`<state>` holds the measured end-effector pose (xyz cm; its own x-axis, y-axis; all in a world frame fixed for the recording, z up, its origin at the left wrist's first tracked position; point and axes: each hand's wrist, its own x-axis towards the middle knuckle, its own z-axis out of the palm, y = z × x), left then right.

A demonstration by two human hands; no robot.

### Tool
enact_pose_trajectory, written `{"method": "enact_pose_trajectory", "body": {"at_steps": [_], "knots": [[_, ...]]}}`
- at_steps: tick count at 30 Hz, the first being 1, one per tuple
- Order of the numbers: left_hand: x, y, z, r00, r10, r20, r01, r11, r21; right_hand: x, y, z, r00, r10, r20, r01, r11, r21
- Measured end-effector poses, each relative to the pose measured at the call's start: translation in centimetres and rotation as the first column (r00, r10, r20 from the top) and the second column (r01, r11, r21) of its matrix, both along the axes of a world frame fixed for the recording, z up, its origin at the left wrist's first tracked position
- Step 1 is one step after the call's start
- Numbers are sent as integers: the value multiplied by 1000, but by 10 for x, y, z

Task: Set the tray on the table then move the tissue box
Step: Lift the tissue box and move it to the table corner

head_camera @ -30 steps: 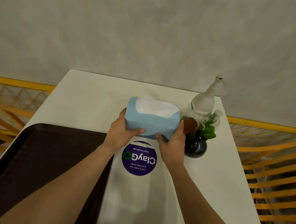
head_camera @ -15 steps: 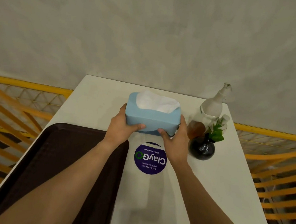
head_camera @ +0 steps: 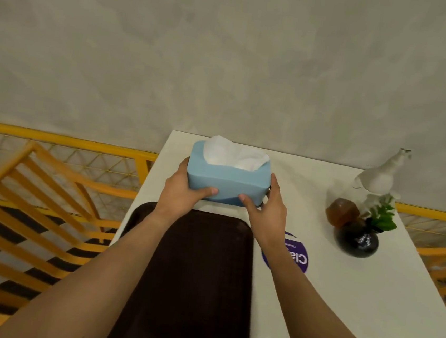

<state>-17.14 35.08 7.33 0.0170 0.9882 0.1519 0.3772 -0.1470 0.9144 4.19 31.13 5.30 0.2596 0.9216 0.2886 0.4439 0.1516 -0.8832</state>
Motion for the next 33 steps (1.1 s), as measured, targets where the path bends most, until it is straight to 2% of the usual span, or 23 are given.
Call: {"method": "enact_pose_trajectory", "body": {"at_steps": [13, 24, 28, 33], "knots": [[-90, 61, -3, 996, -91, 20, 90, 996, 23, -89, 46, -4, 997, -74, 1, 74, 997, -8], [-111, 136, -24, 996, -78, 53, 78, 997, 6, -98, 131, -22, 998, -48, 39, 51, 996, -73], [-113, 160, -36, 994, -107, 25, 107, 994, -7, -90, 157, -29, 999, -41, 29, 43, 996, -75], [-116, 201, -48, 997, -69, -17, 69, 998, -10, -91, 204, -40, 1000, -13, -2, 13, 996, -84]]}}
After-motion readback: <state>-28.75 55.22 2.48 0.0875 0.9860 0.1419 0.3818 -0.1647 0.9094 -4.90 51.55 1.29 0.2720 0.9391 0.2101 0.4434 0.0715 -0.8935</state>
